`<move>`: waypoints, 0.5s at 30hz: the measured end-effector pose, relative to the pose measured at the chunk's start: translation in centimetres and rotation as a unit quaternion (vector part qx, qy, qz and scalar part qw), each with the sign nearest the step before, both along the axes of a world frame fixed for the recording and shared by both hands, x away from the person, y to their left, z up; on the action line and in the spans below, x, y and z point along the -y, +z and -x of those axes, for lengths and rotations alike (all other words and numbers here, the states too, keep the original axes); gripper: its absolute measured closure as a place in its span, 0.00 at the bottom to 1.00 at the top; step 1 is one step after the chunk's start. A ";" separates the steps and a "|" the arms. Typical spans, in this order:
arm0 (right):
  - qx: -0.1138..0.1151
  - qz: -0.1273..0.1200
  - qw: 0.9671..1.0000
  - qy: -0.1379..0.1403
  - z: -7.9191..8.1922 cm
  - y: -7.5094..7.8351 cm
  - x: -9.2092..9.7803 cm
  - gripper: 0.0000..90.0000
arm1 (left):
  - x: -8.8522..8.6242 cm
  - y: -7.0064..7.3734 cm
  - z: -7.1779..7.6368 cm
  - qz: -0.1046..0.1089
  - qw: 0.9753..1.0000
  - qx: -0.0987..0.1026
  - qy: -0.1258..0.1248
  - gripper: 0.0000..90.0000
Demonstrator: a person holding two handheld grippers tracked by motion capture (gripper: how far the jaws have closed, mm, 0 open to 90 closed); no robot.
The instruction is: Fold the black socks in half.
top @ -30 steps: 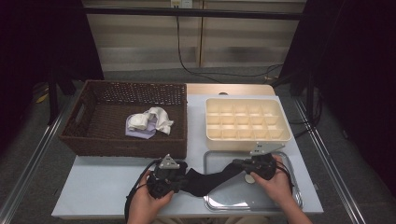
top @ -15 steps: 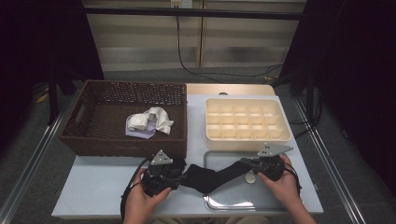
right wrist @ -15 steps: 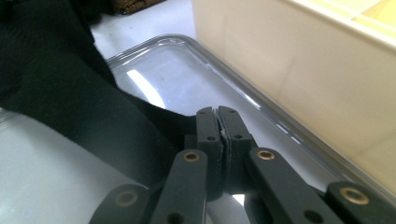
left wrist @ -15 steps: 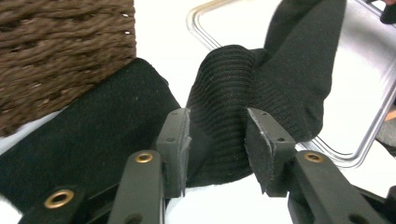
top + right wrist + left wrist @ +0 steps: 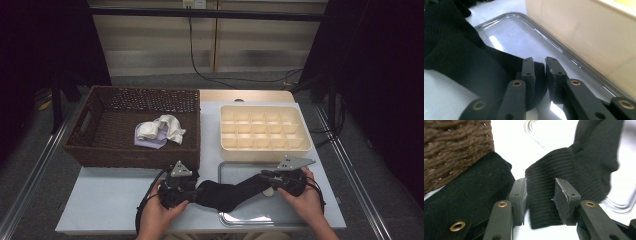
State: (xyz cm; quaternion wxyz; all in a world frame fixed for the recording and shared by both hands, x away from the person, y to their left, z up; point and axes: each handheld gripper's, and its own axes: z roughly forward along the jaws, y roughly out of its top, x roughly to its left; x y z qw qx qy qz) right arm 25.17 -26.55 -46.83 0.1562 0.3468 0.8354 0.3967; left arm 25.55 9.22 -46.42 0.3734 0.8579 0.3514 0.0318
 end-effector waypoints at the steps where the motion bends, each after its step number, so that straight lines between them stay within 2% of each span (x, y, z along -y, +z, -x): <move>1: 0.001 -0.004 1.000 -0.001 0.0 0.0 0.0 0.79 | 0.0 -0.1 0.0 -0.005 1.000 -0.004 -0.001 0.69; 3: -0.006 -0.014 1.000 0.002 -0.1 0.0 -0.1 0.77 | 0.1 -0.3 0.0 -0.013 1.000 -0.006 -0.002 0.72; 5: -0.005 -0.012 1.000 0.002 -0.2 0.0 -0.3 0.74 | 0.2 -0.3 0.0 -0.024 1.000 -0.005 -0.008 0.75; 8: -0.010 -0.005 1.000 0.008 -0.5 -0.4 -0.9 0.74 | 0.4 -0.3 0.1 -0.038 0.999 0.005 -0.014 0.83; 11: -0.029 0.007 0.999 0.021 -0.7 -0.9 -1.4 0.82 | 0.4 -0.2 0.3 -0.043 0.999 0.007 -0.014 0.87; 13: -0.038 -0.001 0.999 0.027 -0.7 -1.0 -1.4 0.91 | 0.2 -0.1 0.4 -0.044 0.999 0.003 -0.015 0.90; 15: -0.038 0.007 0.999 0.025 -0.8 -0.8 -1.4 0.94 | -0.1 0.1 0.4 -0.046 0.999 -0.001 -0.016 0.92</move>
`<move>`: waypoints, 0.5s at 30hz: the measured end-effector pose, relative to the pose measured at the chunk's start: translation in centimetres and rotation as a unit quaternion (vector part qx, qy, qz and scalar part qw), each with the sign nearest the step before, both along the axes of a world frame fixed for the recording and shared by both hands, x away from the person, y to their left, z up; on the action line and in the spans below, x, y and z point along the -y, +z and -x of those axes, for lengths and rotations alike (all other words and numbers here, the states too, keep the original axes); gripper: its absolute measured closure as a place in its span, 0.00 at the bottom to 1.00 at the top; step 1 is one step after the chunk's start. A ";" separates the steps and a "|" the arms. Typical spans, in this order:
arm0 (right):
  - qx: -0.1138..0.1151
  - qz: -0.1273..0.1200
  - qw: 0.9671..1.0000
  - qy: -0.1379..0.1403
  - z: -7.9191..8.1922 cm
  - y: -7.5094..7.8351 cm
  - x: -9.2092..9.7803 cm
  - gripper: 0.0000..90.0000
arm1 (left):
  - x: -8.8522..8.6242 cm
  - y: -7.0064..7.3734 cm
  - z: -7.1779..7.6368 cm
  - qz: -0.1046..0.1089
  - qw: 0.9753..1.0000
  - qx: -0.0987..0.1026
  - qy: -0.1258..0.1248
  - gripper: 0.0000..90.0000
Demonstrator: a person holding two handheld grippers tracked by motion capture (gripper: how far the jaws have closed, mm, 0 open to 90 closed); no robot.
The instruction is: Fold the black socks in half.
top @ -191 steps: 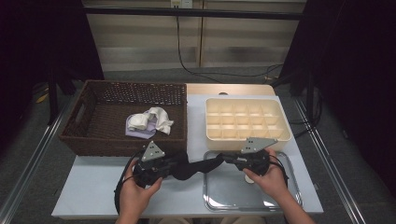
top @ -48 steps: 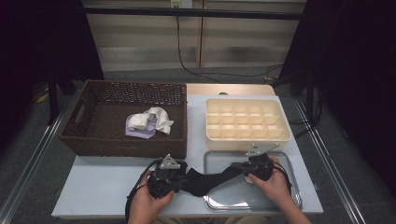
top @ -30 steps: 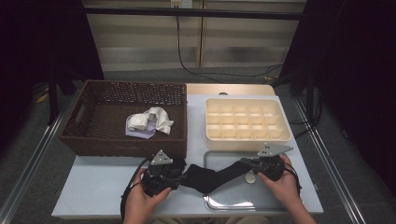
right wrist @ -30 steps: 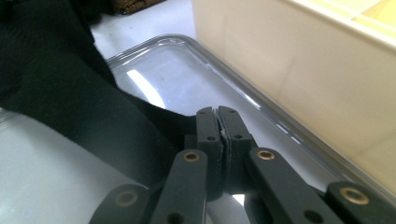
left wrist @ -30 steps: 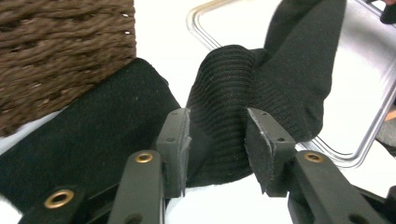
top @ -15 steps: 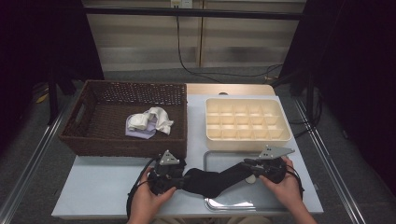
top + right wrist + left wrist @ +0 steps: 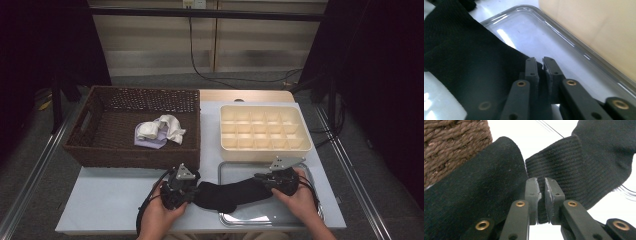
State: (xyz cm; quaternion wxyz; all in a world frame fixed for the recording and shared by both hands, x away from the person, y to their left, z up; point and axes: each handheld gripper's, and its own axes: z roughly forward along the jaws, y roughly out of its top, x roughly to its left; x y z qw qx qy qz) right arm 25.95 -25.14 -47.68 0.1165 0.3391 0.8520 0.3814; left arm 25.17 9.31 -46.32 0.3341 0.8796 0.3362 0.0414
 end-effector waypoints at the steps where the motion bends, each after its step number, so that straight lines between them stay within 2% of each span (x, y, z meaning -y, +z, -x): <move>1: -0.003 -0.001 1.000 0.002 0.0 0.1 0.0 0.94 | -0.2 0.1 0.1 -0.001 1.000 -0.001 0.000 0.93; 4: -0.010 -0.016 1.000 0.013 0.1 0.1 -0.1 0.94 | -0.7 0.2 0.3 -0.004 1.000 -0.005 -0.001 0.95; 7: -0.006 -0.016 1.000 0.018 0.0 0.1 -0.5 0.90 | -1.0 0.2 0.6 -0.003 1.000 -0.004 0.000 0.95; 8: -0.001 -0.018 1.000 0.015 0.0 0.2 -0.7 0.84 | -1.1 0.2 0.6 -0.002 1.000 -0.007 0.003 0.95; 12: 0.016 -0.022 1.000 0.014 -0.4 0.4 -1.0 0.78 | -1.7 0.2 1.0 0.003 1.000 -0.008 0.008 0.95; 15: 0.013 -0.024 0.999 0.016 -0.7 0.3 -1.3 0.76 | -2.3 0.2 1.2 0.002 1.000 -0.011 0.012 0.95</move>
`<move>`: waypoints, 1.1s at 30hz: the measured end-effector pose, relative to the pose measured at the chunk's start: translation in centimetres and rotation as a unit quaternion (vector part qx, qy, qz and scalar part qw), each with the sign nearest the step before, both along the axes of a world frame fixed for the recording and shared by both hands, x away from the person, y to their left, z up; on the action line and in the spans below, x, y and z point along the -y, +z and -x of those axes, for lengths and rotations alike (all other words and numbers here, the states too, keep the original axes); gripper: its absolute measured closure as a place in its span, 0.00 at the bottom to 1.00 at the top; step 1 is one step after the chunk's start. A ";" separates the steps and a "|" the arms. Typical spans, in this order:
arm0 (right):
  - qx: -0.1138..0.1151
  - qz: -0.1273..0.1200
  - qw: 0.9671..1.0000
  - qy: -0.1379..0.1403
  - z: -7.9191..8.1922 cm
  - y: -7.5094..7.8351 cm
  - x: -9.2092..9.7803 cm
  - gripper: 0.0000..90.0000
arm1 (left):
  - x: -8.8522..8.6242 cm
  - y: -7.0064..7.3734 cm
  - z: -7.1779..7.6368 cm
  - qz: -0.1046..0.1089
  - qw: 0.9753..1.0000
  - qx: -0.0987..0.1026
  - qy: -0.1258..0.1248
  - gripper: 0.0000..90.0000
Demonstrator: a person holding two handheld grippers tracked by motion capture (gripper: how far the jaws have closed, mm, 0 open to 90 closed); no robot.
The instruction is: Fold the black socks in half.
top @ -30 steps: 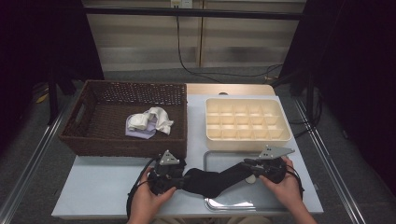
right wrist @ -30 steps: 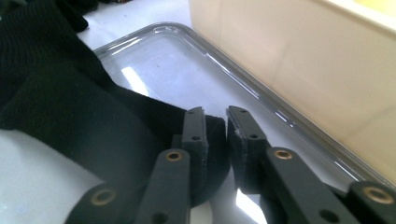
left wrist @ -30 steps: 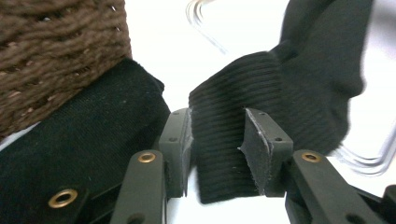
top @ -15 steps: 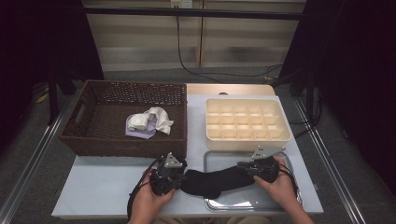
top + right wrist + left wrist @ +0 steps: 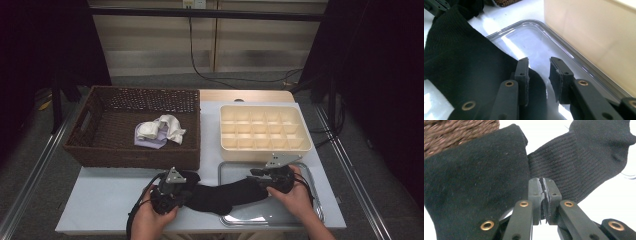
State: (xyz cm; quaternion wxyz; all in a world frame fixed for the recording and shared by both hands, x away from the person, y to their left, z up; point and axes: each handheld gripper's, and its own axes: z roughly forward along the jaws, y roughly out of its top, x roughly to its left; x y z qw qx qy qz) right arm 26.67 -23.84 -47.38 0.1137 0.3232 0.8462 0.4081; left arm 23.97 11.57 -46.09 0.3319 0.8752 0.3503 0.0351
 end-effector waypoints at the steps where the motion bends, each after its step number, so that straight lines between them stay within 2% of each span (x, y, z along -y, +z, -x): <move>1: 0.000 0.000 1.000 0.000 -0.1 -0.1 -0.2 0.74 | -0.2 0.0 0.1 0.000 1.000 0.000 0.003 0.96; 5: 0.003 0.003 1.000 0.007 -0.6 -0.2 -0.9 0.71 | -1.2 0.0 0.4 -0.006 1.000 0.006 0.022 0.96; 8: 0.004 0.004 1.000 0.014 -0.9 -0.2 -1.5 0.69 | -2.0 0.1 0.6 0.003 0.999 -0.002 0.033 0.95; 10: 0.002 0.002 1.000 0.018 -1.0 -0.2 -1.8 0.68 | -2.5 0.2 0.7 0.010 0.999 0.007 0.045 0.88; 15: 0.002 0.004 1.000 0.020 -1.1 -0.3 -2.2 0.66 | -4.3 0.8 0.6 0.022 0.995 0.030 0.091 0.66; 18: 0.001 0.004 1.000 0.023 -1.1 -0.4 -2.3 0.66 | -5.3 0.7 0.2 0.031 0.992 0.030 0.114 0.62; 20: 0.001 0.006 1.000 0.023 -1.1 -0.4 -2.4 0.66 | -5.7 0.5 -0.1 0.024 0.991 0.036 0.125 0.59; 23: 0.000 0.006 1.000 0.023 -0.9 -0.4 -2.4 0.66 | -6.4 0.4 -0.5 0.024 0.988 0.039 0.145 0.58; 25: 0.001 0.006 1.000 0.022 -0.8 -0.4 -2.3 0.66 | -6.9 0.5 -0.8 0.034 0.987 0.038 0.155 0.57; 27: 0.001 0.005 1.000 0.021 -0.7 -0.4 -2.2 0.66 | -7.0 0.6 -1.0 0.039 0.986 0.042 0.157 0.56; 28: 0.001 0.005 1.000 0.022 -0.7 -0.5 -2.2 0.65 | -6.9 0.6 -1.1 0.037 0.987 0.044 0.153 0.56; 31: -0.001 0.006 1.000 0.017 -0.5 -0.5 -2.2 0.65 | -6.5 0.4 -1.6 0.048 0.986 0.039 0.152 0.55; 33: 0.000 0.007 1.000 0.018 -0.5 -0.5 -2.1 0.65 | -6.1 0.2 -2.0 0.040 0.988 0.038 0.144 0.55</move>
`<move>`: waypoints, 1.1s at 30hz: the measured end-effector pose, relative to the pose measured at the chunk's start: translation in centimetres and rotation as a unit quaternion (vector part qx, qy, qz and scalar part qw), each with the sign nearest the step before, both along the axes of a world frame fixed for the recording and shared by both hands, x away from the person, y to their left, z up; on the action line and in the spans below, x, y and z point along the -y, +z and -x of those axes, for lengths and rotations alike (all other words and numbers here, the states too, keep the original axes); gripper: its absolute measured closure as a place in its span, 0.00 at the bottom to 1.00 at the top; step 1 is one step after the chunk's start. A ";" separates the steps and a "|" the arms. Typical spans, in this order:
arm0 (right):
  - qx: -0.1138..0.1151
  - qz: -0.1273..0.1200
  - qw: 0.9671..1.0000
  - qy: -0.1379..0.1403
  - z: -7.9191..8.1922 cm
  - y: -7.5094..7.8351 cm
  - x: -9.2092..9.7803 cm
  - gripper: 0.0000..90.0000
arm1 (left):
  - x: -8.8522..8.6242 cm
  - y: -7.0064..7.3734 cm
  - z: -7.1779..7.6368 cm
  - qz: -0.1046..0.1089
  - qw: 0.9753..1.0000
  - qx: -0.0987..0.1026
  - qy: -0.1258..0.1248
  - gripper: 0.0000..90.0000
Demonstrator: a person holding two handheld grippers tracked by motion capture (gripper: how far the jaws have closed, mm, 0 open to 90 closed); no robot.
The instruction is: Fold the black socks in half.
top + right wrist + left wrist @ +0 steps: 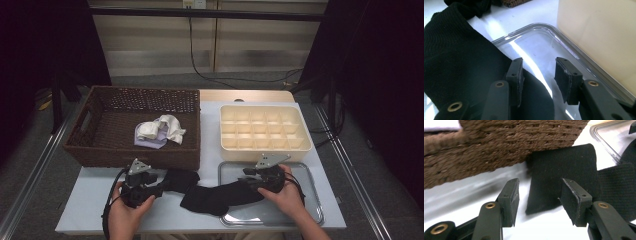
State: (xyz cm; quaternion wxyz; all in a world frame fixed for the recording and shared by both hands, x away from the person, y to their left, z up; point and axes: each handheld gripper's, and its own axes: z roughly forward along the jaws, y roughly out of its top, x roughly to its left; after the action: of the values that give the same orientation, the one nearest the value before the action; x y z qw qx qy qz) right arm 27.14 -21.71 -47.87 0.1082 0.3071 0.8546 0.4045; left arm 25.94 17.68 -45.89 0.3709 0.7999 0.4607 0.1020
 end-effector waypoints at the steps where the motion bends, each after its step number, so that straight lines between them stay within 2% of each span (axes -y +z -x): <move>1: 0.000 0.000 1.000 -0.001 0.1 0.0 0.0 0.65 | 0.1 -0.1 -0.2 0.000 1.000 0.000 -0.002 0.55; 3: -0.002 0.000 1.000 -0.002 0.1 0.0 0.1 0.65 | 0.5 -0.4 -0.5 0.004 1.000 0.000 -0.011 0.54; 4: -0.001 0.001 1.000 -0.002 0.2 0.0 0.1 0.65 | 0.7 -0.5 -0.5 -0.001 1.000 -0.002 -0.013 0.55; 7: -0.001 0.001 1.000 -0.002 0.2 -0.1 0.1 0.65 | 1.2 -0.7 -0.6 -0.019 0.999 -0.021 -0.029 0.68; 8: -0.003 0.001 1.000 -0.002 0.3 -0.1 0.1 0.65 | 1.4 -0.7 -0.6 -0.018 0.999 -0.030 -0.035 0.74; 11: -0.001 0.001 1.000 -0.001 0.3 -0.1 0.0 0.65 | 1.8 -0.4 -0.4 -0.030 0.998 -0.027 -0.041 0.88; 15: -0.002 -0.001 1.000 -0.001 0.4 0.0 0.0 0.64 | 1.7 -0.1 -0.3 -0.027 0.998 -0.023 -0.047 0.92; 18: 0.000 -0.002 1.000 0.001 0.4 0.0 0.0 0.64 | 1.7 0.4 0.0 -0.019 0.999 -0.004 -0.044 0.93; 22: 0.002 -0.006 1.000 0.001 0.4 0.1 -0.1 0.63 | 1.6 2.0 0.4 -0.012 0.998 0.037 -0.046 0.94; 23: 0.004 -0.007 1.000 -0.002 0.4 0.1 -0.1 0.63 | 1.7 2.3 0.6 -0.005 0.998 0.043 -0.046 0.94; 25: 0.002 -0.009 1.000 -0.002 0.5 0.2 -0.1 0.63 | 1.9 2.6 0.8 -0.008 0.997 0.053 -0.053 0.94; 27: 0.004 -0.010 1.000 0.001 0.5 0.3 -0.2 0.62 | 2.5 2.5 1.0 -0.003 0.997 0.042 -0.070 0.94; 33: 0.006 -0.010 1.000 0.012 0.6 0.5 -1.3 0.61 | 4.7 1.0 1.3 -0.018 0.994 0.011 -0.108 0.94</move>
State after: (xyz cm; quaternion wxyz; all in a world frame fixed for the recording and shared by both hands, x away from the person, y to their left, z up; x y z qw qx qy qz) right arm 26.53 -20.41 -47.37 0.1054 0.2956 0.8536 0.4158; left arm 24.60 12.97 -44.91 0.3708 0.8503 0.3651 0.0785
